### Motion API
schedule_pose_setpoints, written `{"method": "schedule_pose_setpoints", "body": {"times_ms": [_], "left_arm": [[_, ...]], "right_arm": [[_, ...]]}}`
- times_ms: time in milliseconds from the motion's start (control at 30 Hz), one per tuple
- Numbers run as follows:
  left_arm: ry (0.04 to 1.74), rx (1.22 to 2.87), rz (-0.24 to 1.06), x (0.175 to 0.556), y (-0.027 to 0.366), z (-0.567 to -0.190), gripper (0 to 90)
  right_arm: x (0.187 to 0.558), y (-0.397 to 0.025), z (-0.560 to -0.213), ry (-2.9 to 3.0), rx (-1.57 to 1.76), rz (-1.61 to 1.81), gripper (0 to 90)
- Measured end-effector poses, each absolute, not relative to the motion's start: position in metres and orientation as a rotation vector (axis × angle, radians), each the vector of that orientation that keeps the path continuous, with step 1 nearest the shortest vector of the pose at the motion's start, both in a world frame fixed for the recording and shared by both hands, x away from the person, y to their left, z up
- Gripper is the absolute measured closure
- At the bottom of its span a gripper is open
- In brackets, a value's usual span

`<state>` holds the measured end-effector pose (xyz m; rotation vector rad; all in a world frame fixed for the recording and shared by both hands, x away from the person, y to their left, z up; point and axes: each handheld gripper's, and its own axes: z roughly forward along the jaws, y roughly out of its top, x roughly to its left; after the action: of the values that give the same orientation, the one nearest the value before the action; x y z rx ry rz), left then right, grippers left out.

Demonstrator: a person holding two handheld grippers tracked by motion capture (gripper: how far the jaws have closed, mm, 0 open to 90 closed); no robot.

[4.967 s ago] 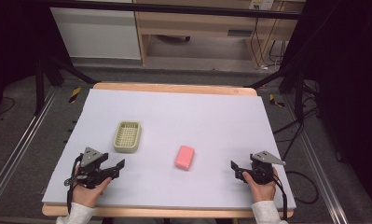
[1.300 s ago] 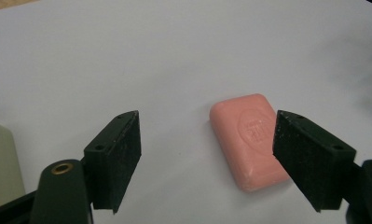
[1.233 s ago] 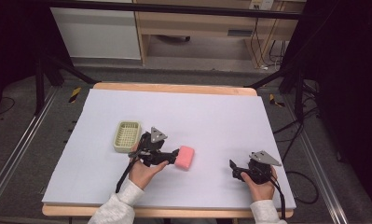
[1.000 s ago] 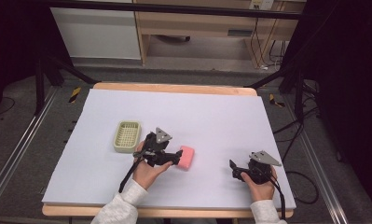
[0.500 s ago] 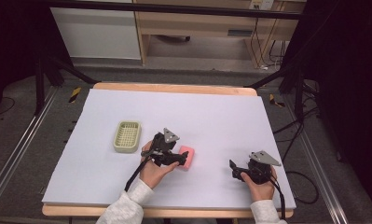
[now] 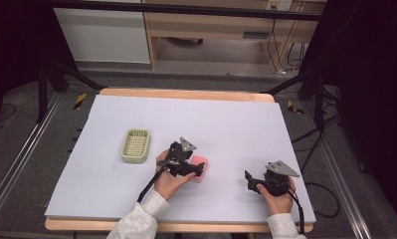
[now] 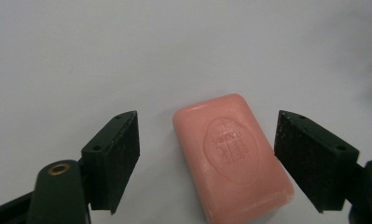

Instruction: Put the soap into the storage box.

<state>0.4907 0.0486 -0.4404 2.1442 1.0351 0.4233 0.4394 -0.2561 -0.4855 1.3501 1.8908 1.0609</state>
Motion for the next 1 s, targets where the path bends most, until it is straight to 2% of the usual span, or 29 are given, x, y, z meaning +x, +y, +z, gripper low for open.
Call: {"method": "schedule_pose_setpoints", "body": {"times_ms": [1000], "left_arm": [[1.070,2.182,0.388,0.497,0.032,-0.456,19.8]], "right_arm": [[0.440,-0.255,-0.486,1.897,1.351,1.055,7.0]]}}
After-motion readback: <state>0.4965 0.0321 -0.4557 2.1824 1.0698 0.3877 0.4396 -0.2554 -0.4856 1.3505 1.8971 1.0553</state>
